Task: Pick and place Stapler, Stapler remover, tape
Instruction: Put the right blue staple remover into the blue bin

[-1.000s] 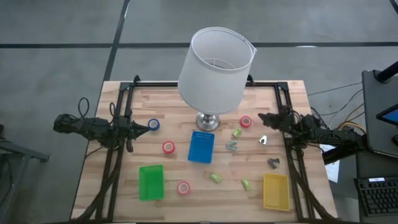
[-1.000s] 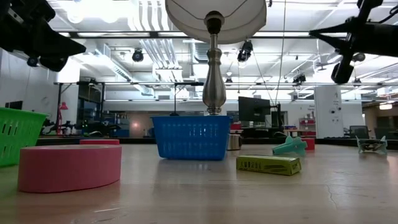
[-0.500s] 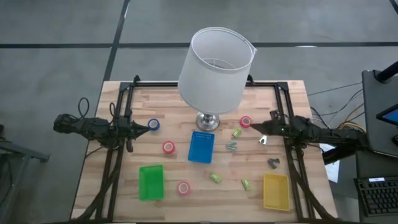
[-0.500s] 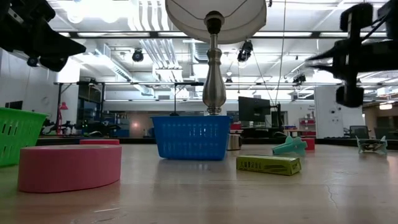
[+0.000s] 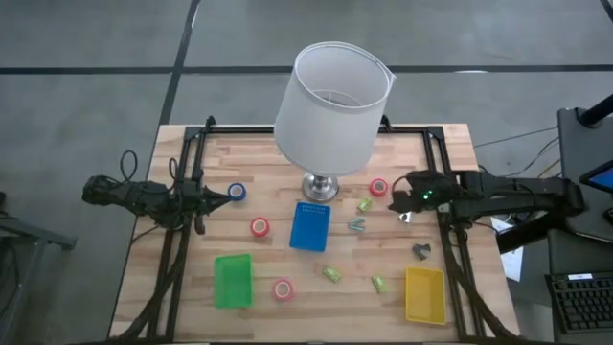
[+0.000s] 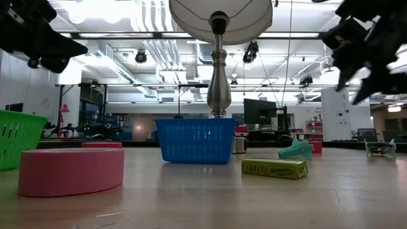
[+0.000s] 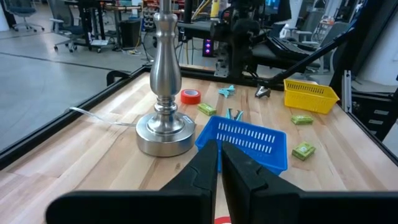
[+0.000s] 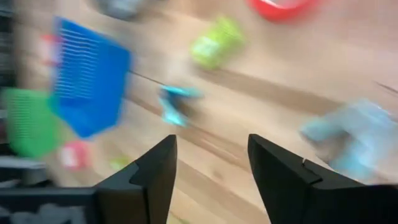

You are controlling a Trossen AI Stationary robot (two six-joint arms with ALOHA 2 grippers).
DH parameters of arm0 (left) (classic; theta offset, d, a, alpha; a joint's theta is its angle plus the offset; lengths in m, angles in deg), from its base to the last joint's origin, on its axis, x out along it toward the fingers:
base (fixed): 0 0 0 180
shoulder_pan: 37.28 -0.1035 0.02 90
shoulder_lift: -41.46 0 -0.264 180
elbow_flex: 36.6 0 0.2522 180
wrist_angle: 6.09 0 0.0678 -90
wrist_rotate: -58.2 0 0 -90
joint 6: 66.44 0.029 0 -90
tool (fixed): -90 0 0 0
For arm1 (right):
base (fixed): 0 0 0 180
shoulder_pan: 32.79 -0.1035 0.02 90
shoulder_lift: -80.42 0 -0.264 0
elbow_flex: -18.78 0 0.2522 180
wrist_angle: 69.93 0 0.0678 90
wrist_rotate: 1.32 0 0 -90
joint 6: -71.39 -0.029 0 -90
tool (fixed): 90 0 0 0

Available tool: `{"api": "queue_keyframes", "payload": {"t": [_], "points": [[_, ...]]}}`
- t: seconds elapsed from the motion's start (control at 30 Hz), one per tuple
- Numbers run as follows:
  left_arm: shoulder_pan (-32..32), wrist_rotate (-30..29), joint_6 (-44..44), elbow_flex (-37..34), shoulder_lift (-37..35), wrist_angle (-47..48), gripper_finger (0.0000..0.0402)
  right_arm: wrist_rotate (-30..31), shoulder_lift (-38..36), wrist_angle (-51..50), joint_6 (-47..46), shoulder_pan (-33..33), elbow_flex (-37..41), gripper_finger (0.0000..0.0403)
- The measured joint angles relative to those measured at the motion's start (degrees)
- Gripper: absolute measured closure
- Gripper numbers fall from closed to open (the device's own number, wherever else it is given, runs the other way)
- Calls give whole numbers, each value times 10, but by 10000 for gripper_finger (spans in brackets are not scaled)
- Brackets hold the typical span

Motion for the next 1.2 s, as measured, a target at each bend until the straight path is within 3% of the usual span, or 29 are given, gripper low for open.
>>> {"api": "queue_keyframes", "payload": {"t": [0.13, 0.27, 0.7, 0.9, 1.2], "points": [[0, 0, 0, 0, 0, 0, 378, -14, 53, -136, -34, 1, -59, 207], [0, 0, 0, 0, 0, 0, 378, -15, 82, -179, -55, 0, -83, 214], [0, 0, 0, 0, 0, 0, 378, -14, 147, -156, -71, 0, -54, 228], [0, 0, 0, 0, 0, 0, 378, 16, 198, -144, -73, 0, -42, 242], [0, 0, 0, 0, 0, 0, 378, 12, 273, -141, -57, 0, -40, 260]]}}
